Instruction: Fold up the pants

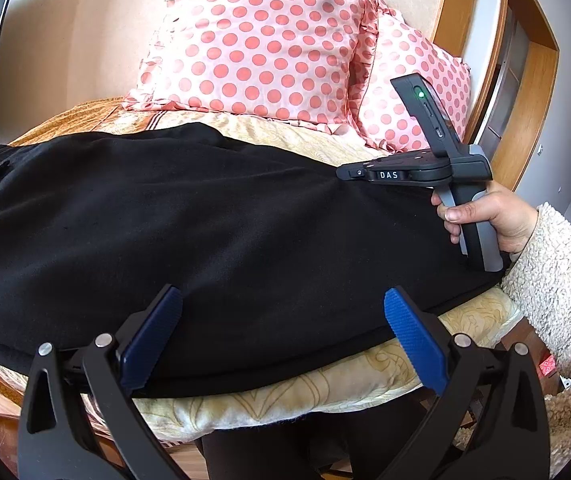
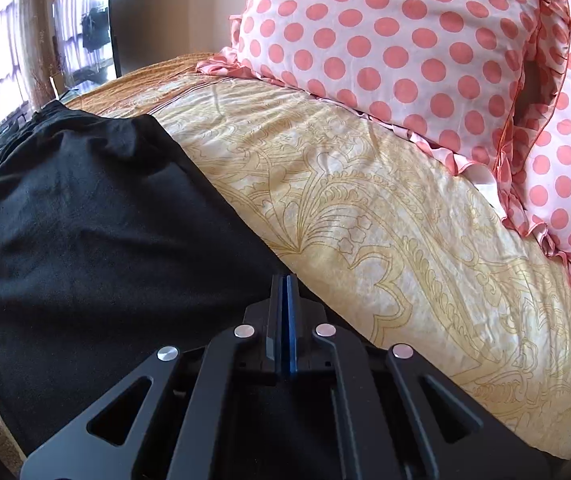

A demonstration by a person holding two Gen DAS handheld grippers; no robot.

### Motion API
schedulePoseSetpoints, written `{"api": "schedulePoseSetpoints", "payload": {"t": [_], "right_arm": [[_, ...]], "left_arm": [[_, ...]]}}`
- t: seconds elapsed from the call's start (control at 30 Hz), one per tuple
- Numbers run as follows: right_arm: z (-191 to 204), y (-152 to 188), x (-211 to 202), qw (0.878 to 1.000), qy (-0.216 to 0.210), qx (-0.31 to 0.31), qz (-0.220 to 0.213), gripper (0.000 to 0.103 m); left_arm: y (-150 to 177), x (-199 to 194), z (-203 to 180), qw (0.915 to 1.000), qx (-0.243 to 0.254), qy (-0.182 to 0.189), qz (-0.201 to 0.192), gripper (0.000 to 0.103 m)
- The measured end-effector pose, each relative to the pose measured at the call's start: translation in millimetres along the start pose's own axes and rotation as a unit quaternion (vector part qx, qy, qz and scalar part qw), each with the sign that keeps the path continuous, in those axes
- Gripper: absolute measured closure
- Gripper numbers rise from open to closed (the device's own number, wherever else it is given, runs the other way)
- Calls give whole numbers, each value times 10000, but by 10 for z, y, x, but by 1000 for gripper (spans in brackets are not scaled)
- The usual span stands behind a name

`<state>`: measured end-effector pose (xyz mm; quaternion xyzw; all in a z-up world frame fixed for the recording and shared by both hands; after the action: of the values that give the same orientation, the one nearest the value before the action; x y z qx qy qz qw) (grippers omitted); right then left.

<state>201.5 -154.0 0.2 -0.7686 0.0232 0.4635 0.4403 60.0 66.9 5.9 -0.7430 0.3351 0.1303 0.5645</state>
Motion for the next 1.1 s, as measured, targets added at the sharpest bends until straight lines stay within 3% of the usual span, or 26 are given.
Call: {"api": "schedulePoseSetpoints", "payload": {"t": [0.07, 0.1, 0.23, 0.4, 0.47, 0.5, 0.6, 0.63, 0.7, 0.83, 1.0, 1.1], "right_arm": [[-126, 65, -125, 9995, 190, 251, -65, 79], [-233, 117, -231, 9983, 245, 492, -182, 61], [-630, 436, -628, 9911, 397, 1209, -399, 59], [-1150, 1028, -666, 9770, 685, 1973, 420, 60], [-1345, 1190, -686, 9722, 672, 2214, 357, 66], [-1410, 1219, -719, 9699, 795, 2269, 397, 75], [-1584, 1333, -1014, 9588, 1520, 2386, 251, 71], [-1654, 1412, -1154, 9528, 1620, 2566, 114, 59], [-1798, 1641, -1476, 9333, 1909, 3040, -105, 42], [-2070, 2399, -2092, 8792, 2649, 3959, -91, 41], [-2288, 3503, -2626, 7825, 2909, 5505, -50, 44], [-2274, 3888, -2715, 7547, 2772, 5945, -102, 47]], "left_arm": [[-4, 1, 1, 10000, -18, 8, 7, 2], [-5, 1, 5, 10000, -25, 18, 12, 2], [-14, 10, -1, 10000, 15, -6, 48, 2], [-16, 15, -12, 9999, 58, -55, 68, 2], [-15, 15, -18, 9999, 70, -87, 82, 2], [-14, 16, -23, 9998, 86, -116, 96, 2], [-19, 25, -31, 9997, 103, -162, 130, 2], [-21, 24, -25, 9998, 74, -148, 124, 2], [-26, 14, -1, 9999, -35, -81, 89, 2], [-38, 10, 17, 9999, -75, -2, 106, 2], [-33, 12, -4, 9999, 9, -21, 126, 2], [-34, 12, -5, 9999, 4, -15, 127, 2]]}}
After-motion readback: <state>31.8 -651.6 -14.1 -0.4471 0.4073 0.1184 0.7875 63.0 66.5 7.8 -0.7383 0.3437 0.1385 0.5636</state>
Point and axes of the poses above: each gripper's, at about its wrist camera, not at the fingertips, and x roughly the way its jaws point, z to its left, y to its underside, the point moved 2 cm from there along x, roughly the way its jaws point, and after that the axes turned 7 degrees about -x, right-handed, at the moved point
